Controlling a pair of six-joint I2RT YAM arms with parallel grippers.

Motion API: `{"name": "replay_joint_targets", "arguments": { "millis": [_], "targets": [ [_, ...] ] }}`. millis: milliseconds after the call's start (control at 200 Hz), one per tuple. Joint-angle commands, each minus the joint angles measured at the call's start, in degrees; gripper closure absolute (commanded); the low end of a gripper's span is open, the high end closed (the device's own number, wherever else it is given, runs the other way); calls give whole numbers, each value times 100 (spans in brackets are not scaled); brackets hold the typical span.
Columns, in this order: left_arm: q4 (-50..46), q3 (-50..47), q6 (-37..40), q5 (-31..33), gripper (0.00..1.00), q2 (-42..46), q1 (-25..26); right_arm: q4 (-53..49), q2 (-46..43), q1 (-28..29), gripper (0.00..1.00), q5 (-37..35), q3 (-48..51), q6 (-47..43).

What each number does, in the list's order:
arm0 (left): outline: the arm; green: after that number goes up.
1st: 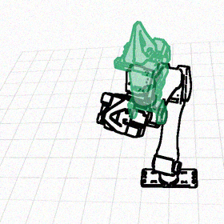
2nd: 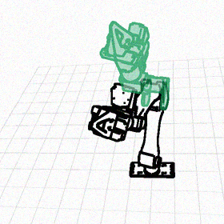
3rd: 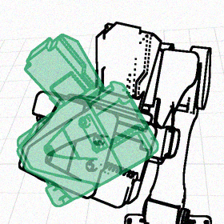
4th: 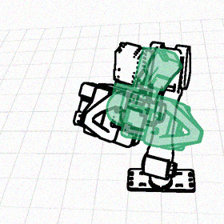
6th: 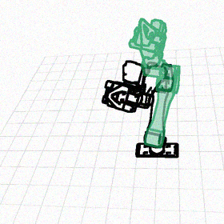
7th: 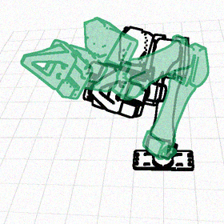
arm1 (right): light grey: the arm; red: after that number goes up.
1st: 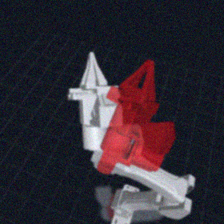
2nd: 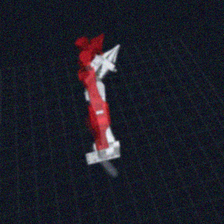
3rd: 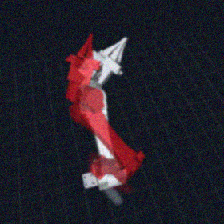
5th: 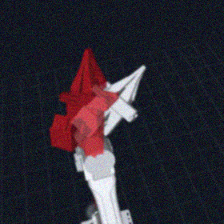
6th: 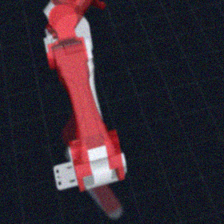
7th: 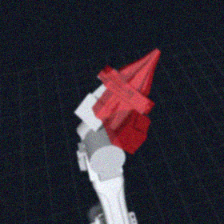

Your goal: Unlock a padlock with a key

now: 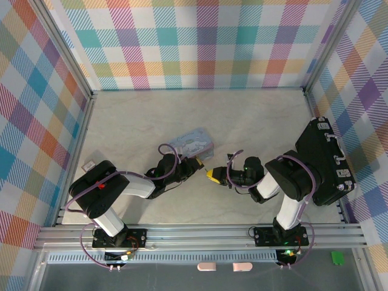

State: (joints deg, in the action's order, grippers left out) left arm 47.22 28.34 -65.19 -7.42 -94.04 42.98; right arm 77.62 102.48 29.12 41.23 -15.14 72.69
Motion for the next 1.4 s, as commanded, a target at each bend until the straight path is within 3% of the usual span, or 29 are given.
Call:
{"name": "replay_joint_targets", "arguments": {
  "millis": [0,740,985,1400],
  "targets": [
    [617,75,-230,-49,96,88,-31,297,-70,-47,100,165,-89,55],
    [863,41,-365,-128,96,255,-36,297,-195,-52,100,236,-246,211],
    [1331,14,-833,-295,96,164,-44,297,-214,-47,100,220,-236,227],
    [1210,-78,-785,-198,97,307,-55,297,-518,-227,100,249,-87,260]
  ]
}}
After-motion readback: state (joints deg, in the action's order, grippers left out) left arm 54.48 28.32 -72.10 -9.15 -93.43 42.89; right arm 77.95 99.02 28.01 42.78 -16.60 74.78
